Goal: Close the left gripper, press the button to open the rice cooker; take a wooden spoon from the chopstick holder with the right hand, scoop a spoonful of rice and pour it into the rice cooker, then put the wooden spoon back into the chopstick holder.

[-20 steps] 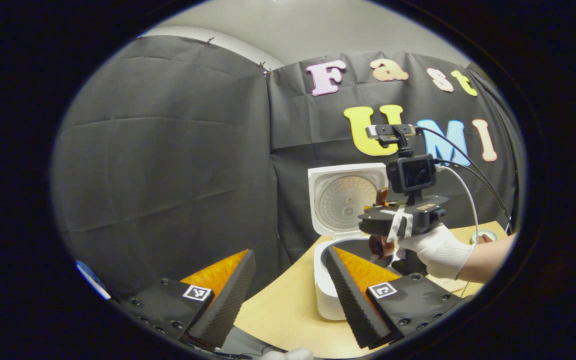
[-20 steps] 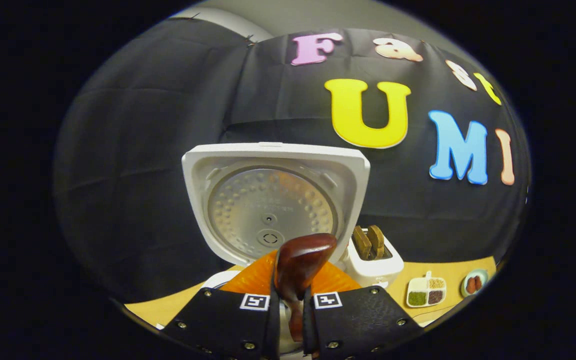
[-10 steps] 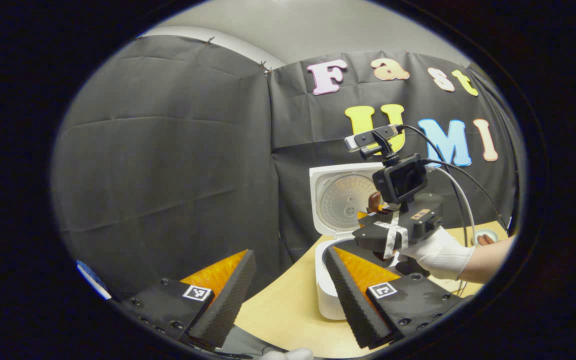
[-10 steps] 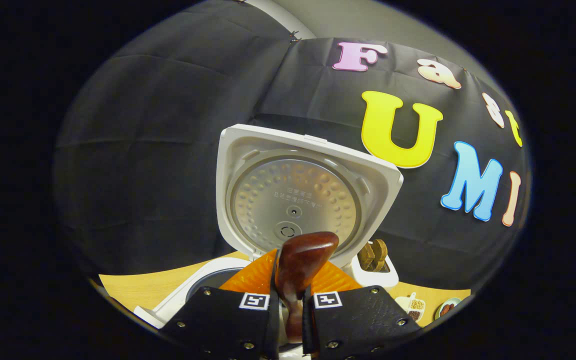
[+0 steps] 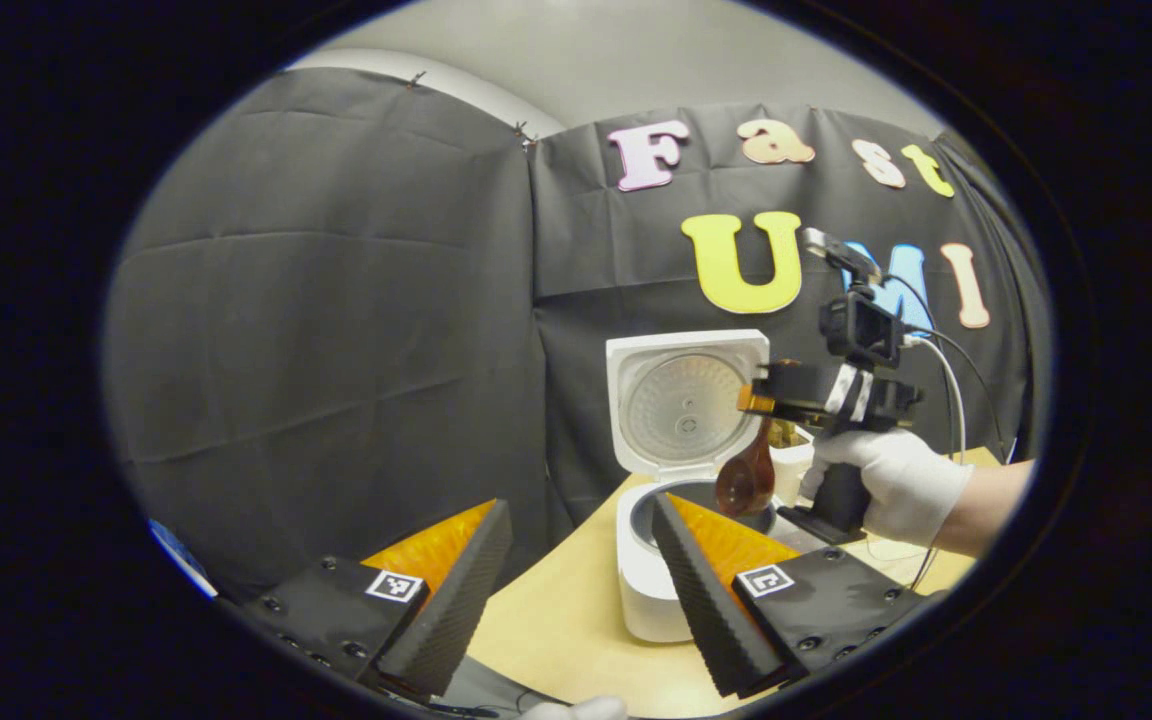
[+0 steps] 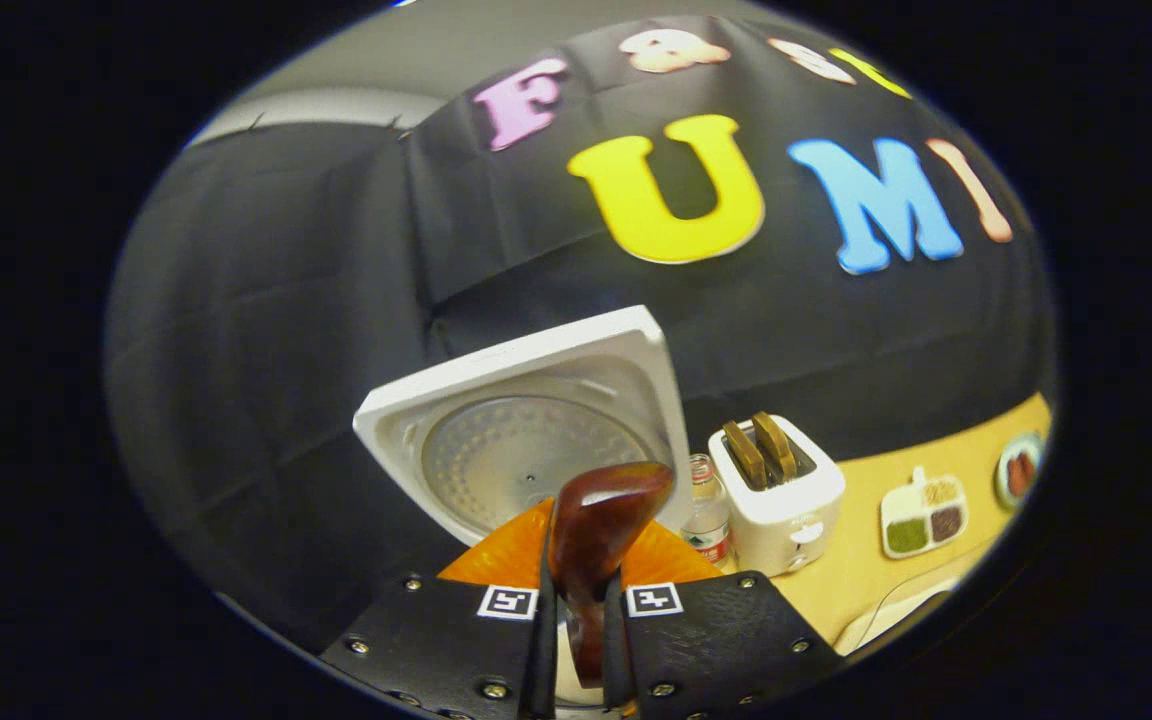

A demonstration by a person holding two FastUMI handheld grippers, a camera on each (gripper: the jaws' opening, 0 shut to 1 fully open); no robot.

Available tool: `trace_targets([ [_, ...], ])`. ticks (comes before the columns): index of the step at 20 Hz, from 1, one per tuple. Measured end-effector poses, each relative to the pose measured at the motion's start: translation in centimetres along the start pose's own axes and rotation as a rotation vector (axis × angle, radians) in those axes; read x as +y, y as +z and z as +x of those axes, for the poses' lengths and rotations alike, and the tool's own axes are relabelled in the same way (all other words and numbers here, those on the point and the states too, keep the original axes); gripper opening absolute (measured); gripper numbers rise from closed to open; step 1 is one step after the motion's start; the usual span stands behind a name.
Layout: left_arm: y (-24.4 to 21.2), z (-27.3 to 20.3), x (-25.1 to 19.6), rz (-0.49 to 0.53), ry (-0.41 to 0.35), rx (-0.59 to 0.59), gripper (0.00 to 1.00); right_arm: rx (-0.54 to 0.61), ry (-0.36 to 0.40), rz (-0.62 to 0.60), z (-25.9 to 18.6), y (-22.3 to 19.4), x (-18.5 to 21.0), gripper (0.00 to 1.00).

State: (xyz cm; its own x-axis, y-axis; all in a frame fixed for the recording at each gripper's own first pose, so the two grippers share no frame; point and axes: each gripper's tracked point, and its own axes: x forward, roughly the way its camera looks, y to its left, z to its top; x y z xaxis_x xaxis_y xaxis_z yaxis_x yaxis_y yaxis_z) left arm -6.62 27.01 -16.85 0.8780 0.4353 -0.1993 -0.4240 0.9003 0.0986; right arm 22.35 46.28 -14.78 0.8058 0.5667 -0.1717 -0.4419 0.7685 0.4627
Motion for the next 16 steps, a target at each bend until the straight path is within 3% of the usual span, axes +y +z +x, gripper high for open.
trace_targets([
  [7,1.6,-1.1,-1.8,0.017,-0.074,-0.035,1.00,-0.097,-0.100,0.121,-4.1,5.8,-7.8,0.18],
  [11,4.3,0.5,-7.3,0.026,-0.140,-0.061,1.00,-0.154,-0.177,0.129,-7.4,9.1,-13.8,0.18],
  [16,5.2,-1.3,-12.1,0.027,-0.224,-0.076,1.00,-0.219,-0.304,0.126,-13.4,11.8,-22.8,0.18],
])
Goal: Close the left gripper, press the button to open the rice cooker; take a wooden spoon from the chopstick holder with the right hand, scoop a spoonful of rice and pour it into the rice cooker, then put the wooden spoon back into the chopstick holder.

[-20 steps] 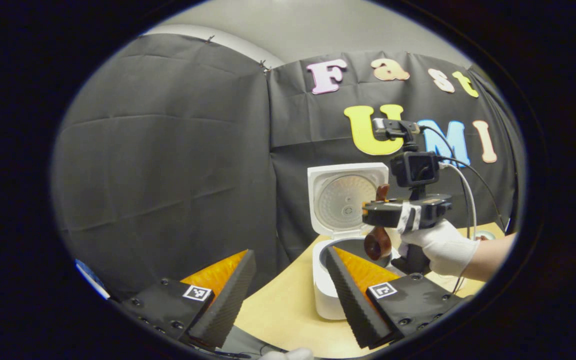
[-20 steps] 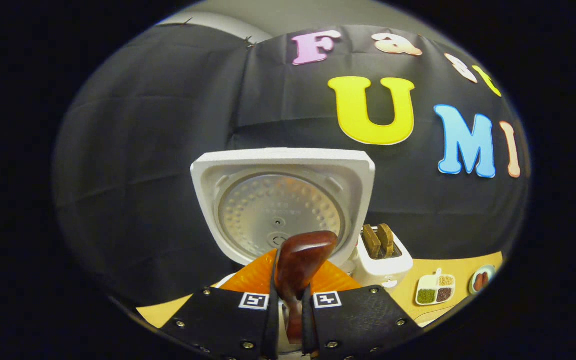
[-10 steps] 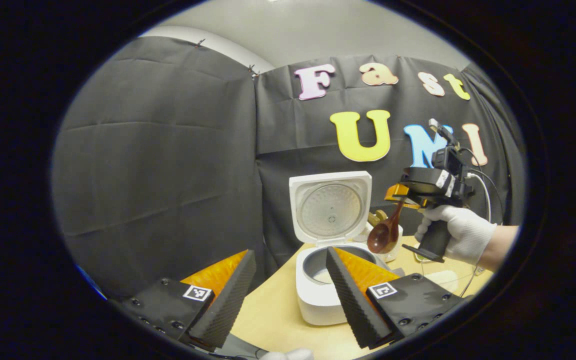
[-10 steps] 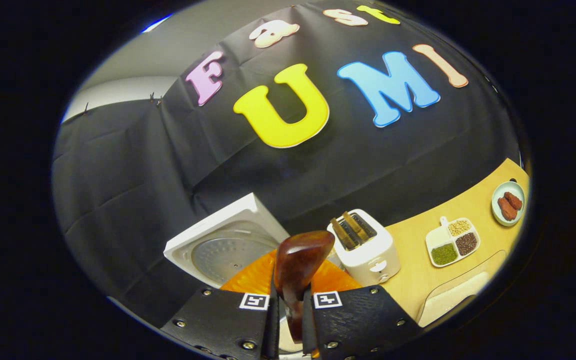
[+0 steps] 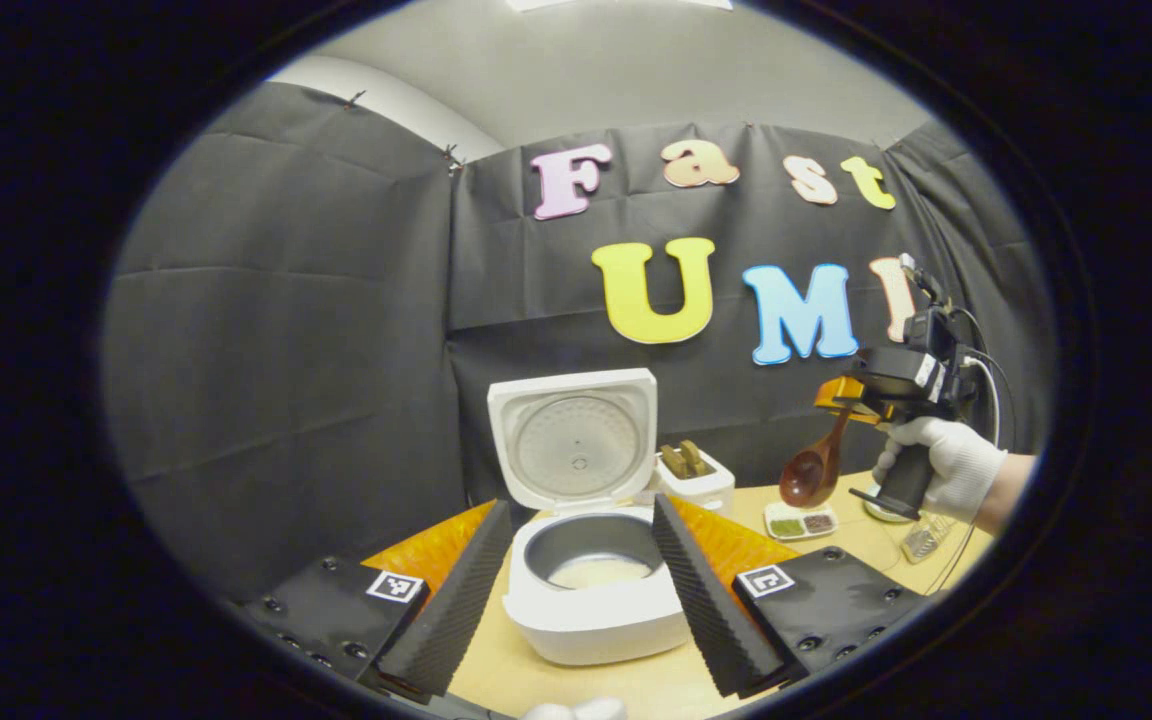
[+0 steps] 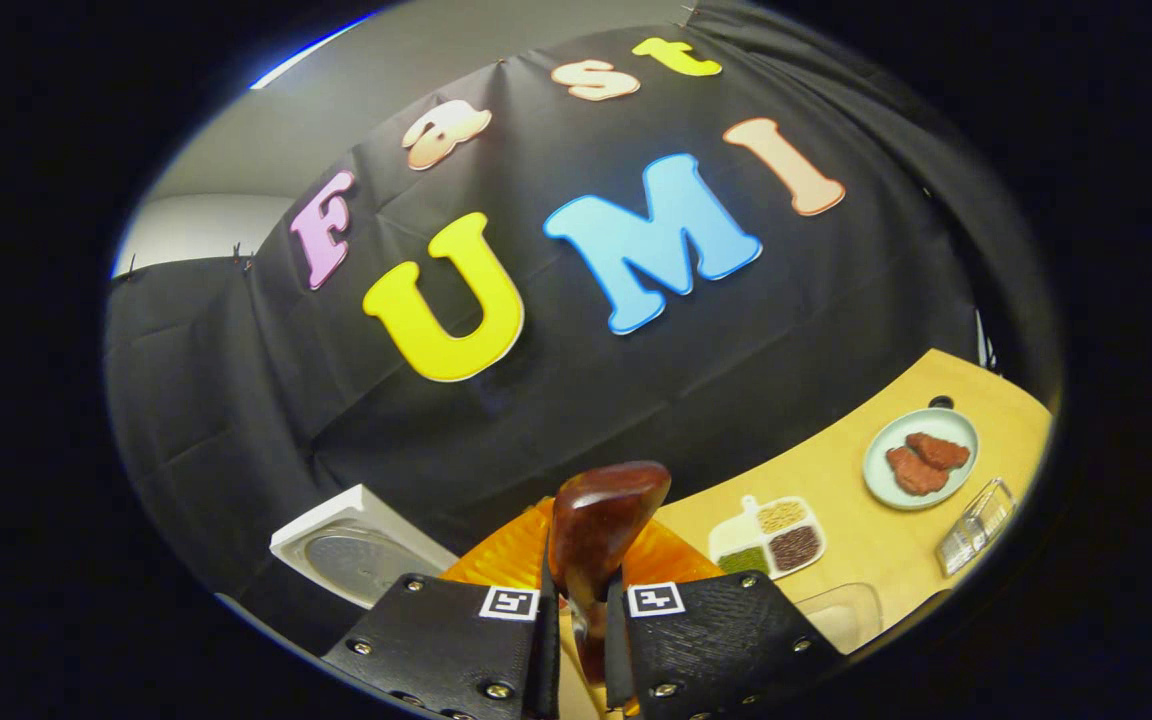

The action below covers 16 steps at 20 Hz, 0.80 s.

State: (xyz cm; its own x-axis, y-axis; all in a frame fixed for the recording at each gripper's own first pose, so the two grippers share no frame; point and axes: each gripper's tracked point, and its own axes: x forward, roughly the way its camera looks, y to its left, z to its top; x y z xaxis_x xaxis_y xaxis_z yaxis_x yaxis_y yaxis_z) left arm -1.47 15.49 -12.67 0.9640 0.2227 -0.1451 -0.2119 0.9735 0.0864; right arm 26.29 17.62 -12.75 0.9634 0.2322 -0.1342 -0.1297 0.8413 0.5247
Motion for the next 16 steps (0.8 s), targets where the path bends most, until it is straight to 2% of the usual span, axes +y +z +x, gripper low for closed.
trace_targets([
  [9,1.9,-0.8,-6.1,0.011,-0.038,-0.007,0.96,-0.083,-0.244,0.019,-5.2,7.4,-19.6,0.18],
  [10,2.1,-1.0,-6.5,0.014,-0.036,-0.006,1.00,-0.092,-0.268,0.022,-5.5,7.9,-21.5,0.18],
  [13,3.0,-1.2,-7.4,0.023,-0.038,-0.018,1.00,-0.090,-0.344,0.016,-6.6,7.9,-26.9,0.18],
  [16,3.9,-1.3,-8.1,0.027,-0.042,-0.033,1.00,-0.072,-0.385,0.018,-7.1,6.8,-29.8,0.18],
])
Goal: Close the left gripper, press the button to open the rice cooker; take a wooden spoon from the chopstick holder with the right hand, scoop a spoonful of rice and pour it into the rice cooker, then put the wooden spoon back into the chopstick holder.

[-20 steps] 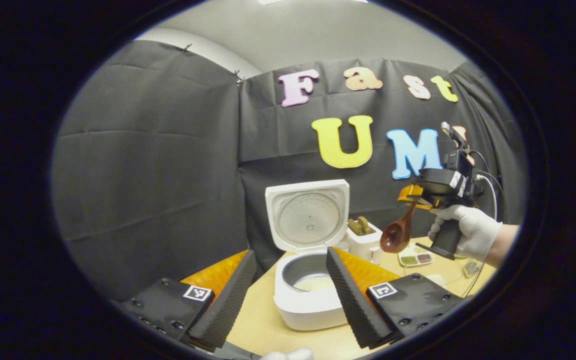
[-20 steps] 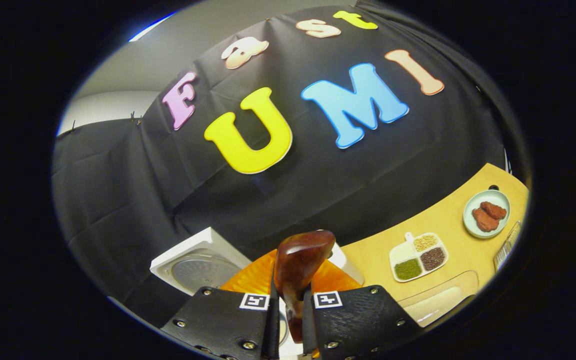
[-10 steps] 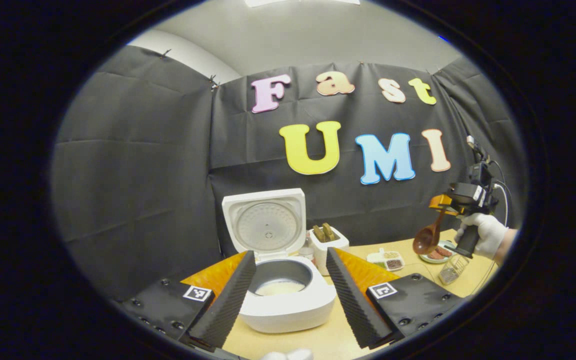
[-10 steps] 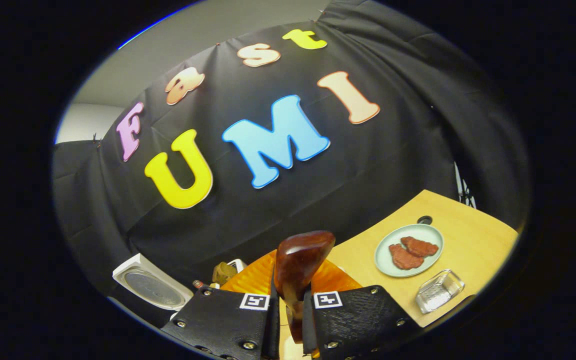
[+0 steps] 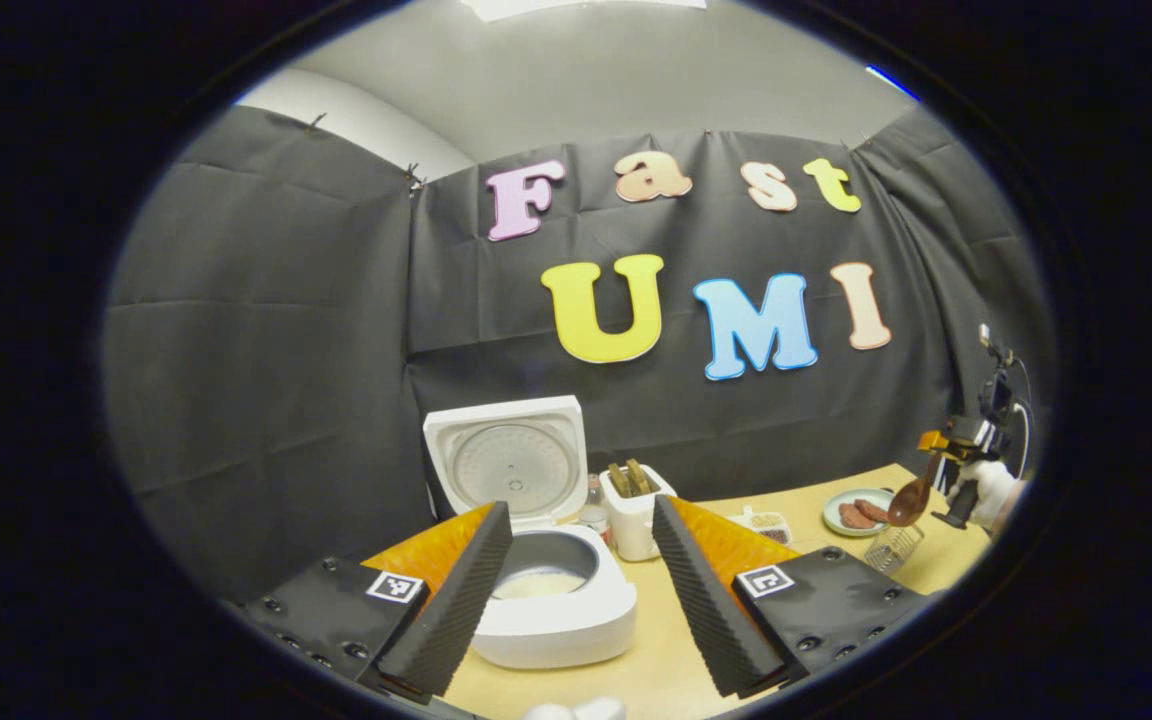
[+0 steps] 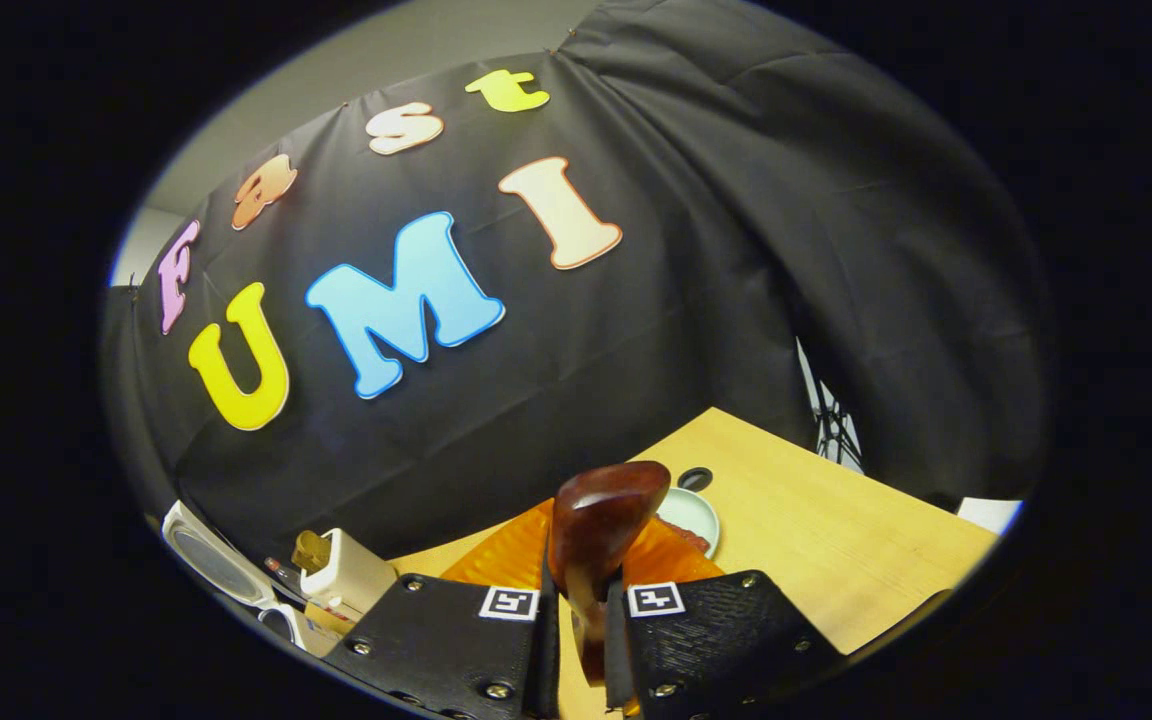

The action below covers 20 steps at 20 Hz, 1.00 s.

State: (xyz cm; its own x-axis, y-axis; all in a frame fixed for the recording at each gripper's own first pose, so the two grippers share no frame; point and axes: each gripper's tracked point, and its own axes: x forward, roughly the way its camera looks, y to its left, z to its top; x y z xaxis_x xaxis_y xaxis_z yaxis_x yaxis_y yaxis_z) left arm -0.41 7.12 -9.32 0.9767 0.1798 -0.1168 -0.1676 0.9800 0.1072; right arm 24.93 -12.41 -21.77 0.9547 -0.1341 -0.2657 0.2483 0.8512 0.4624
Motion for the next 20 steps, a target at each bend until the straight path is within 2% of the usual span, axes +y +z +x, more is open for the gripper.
trace_targets([
  [13,0.2,-0.1,-0.4,0.026,-0.004,0.005,1.00,0.174,-0.109,-0.015,1.2,-9.1,-5.1,0.18],
  [16,0.4,0.2,-0.5,0.032,-0.007,0.000,1.00,0.169,-0.119,-0.012,1.0,-8.8,-5.2,0.18],
  [18,0.4,0.3,-0.5,0.031,-0.009,0.000,0.98,0.169,-0.129,-0.024,0.8,-8.7,-5.3,0.20],
  [20,0.5,0.3,-0.4,0.032,-0.012,-0.005,0.98,0.176,-0.147,-0.073,0.2,-8.7,-5.8,0.29],
])
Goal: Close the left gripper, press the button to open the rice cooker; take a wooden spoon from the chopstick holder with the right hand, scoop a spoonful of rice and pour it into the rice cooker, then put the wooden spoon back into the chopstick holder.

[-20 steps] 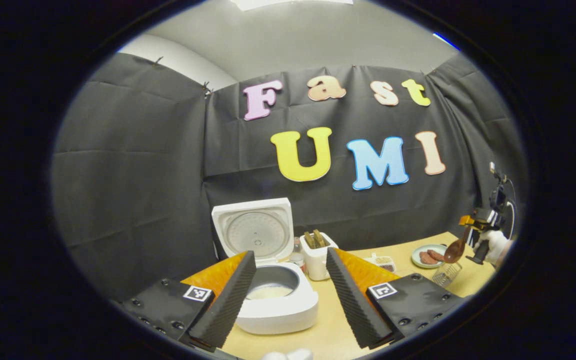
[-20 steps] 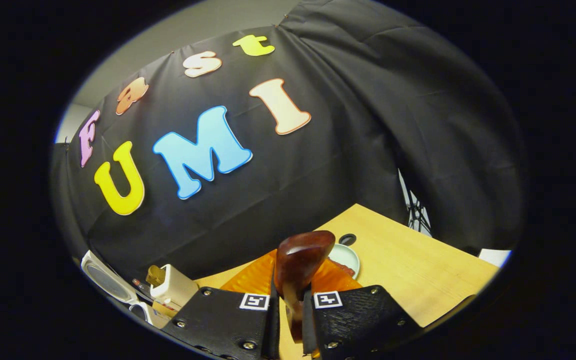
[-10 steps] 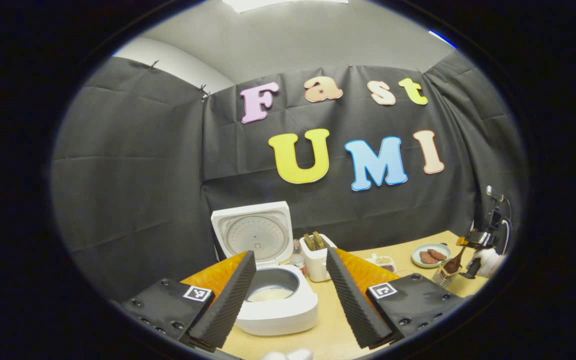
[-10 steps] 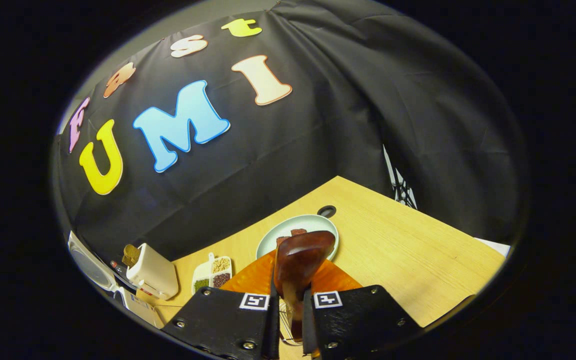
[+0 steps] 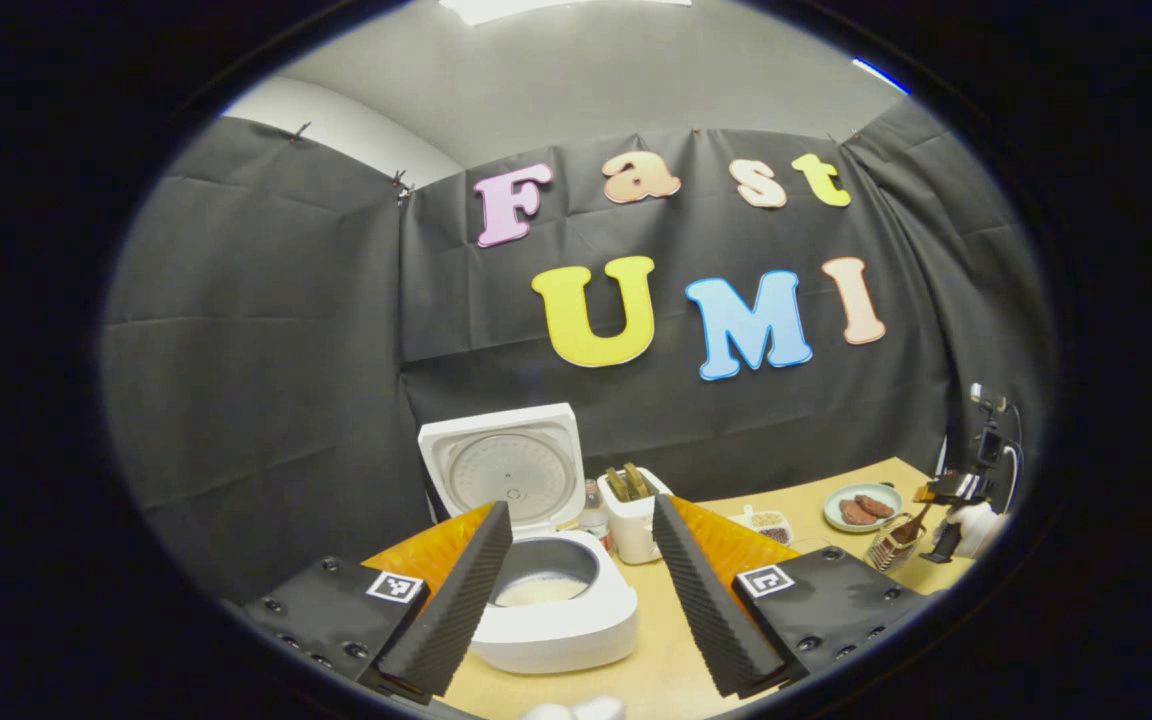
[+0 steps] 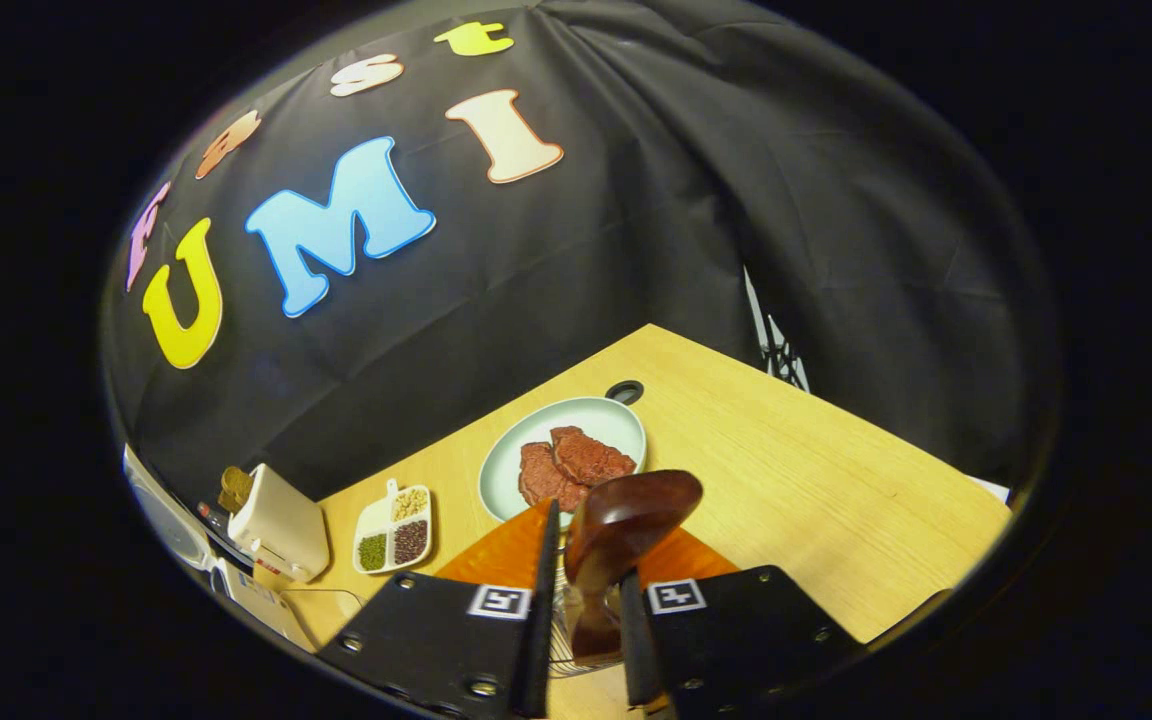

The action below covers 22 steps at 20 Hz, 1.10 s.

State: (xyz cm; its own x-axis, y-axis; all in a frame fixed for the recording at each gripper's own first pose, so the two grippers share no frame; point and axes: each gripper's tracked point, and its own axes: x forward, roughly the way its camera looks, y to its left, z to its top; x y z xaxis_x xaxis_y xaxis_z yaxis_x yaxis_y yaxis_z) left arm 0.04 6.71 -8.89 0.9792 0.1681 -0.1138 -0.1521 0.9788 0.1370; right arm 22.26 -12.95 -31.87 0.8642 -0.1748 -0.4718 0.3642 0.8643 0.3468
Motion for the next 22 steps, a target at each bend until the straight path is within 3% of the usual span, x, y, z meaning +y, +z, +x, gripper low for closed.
trace_targets([
  [3,0.1,0.1,0.4,-0.003,-0.001,-0.008,1.00,-0.059,-0.050,-0.105,-2.1,1.7,-1.2,0.98],
  [4,0.2,0.1,0.5,-0.007,-0.002,-0.011,0.95,-0.079,-0.053,-0.133,-3.0,2.4,-1.2,0.98],
  [8,1.0,1.0,1.2,-0.012,-0.002,-0.029,1.00,-0.187,-0.012,-0.258,-9.4,6.1,0.8,0.98],
  [12,2.4,2.7,1.8,-0.048,-0.012,-0.044,0.98,-0.323,0.096,-0.448,-17.7,9.8,6.0,0.98],
  [18,5.7,5.7,3.2,-0.076,-0.008,-0.092,1.00,-0.359,0.252,-0.341,-26.5,10.4,11.6,0.97],
  [21,6.7,6.7,3.7,-0.085,-0.012,-0.103,0.95,-0.365,0.283,-0.361,-29.3,9.7,12.6,0.98],
  [22,6.8,7.1,4.1,-0.088,-0.008,-0.103,1.00,-0.368,0.294,-0.367,-30.0,9.6,13.2,0.98],
])
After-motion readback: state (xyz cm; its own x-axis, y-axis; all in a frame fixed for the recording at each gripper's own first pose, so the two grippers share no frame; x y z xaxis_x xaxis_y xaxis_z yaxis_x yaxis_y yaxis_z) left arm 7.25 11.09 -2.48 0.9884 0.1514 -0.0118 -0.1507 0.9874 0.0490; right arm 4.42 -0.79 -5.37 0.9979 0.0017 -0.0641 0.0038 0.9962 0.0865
